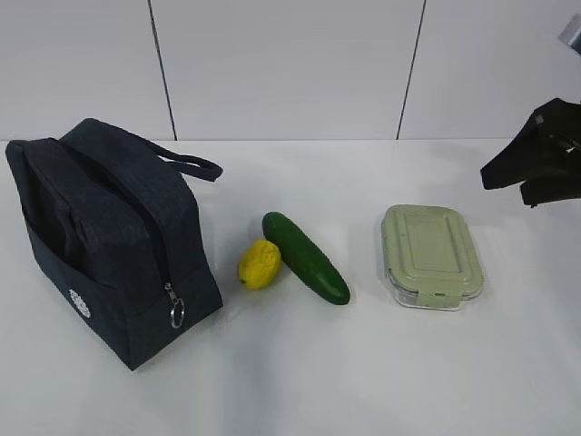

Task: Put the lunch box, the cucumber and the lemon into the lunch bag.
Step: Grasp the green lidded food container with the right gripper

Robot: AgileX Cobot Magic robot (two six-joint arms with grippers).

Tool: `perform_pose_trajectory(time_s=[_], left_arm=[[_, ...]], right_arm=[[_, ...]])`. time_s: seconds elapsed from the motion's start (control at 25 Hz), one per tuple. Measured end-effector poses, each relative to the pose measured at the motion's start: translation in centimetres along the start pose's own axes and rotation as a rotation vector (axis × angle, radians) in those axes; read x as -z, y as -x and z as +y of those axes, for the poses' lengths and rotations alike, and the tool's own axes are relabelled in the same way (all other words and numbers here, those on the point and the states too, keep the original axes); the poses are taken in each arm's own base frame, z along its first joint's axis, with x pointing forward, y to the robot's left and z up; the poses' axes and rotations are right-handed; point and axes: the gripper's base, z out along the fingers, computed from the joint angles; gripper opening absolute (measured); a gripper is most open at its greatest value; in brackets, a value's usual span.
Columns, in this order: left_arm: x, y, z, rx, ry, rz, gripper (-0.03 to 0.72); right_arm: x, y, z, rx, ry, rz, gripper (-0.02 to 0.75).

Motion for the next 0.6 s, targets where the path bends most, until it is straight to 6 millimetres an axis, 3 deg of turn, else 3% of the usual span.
perform_pose_trajectory(time_s=[0.28,0.48,0.6], left_arm=[[0.0,0.0,0.0,0.0,0.0,0.0,0.242],[0.0,0.0,0.0,0.0,0.0,0.0,0.242],[0.0,0.0,0.0,0.0,0.0,0.0,0.242]], right_arm=[[-2.7,0.0,-6.2,-0.078,0.166,0.003,0.524],[-5.0,-0.7,-9.8,-0.083,0.214,0.046,0.524],[-6.4,-0.2,-11.6,-0.079,0.224,0.051,0.524]])
